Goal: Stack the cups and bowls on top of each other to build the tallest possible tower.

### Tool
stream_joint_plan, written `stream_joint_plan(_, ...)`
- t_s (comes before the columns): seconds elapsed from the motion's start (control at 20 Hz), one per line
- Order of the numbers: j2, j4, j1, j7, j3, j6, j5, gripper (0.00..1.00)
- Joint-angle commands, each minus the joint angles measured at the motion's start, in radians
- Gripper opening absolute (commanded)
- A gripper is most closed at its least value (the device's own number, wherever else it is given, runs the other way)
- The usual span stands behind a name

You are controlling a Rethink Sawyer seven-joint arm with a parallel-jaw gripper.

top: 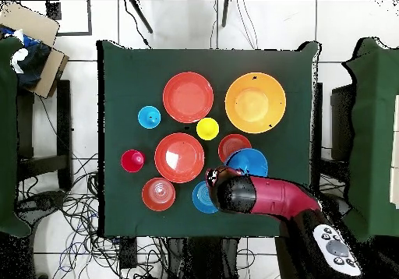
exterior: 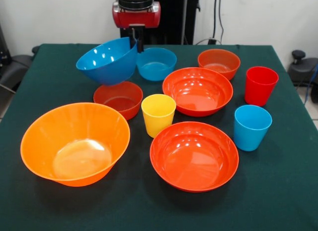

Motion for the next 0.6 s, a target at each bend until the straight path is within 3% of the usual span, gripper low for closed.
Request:
stream_joint_plan(0.05, 0.040, -0.051, 0.011, 0.047, 0.099, 0.061, 0.030, 0.00)
stream_joint_plan(0.6, 0.072, -0.103, 0.010, 0.027, 0.120, 0.079, 0.027, 0.00)
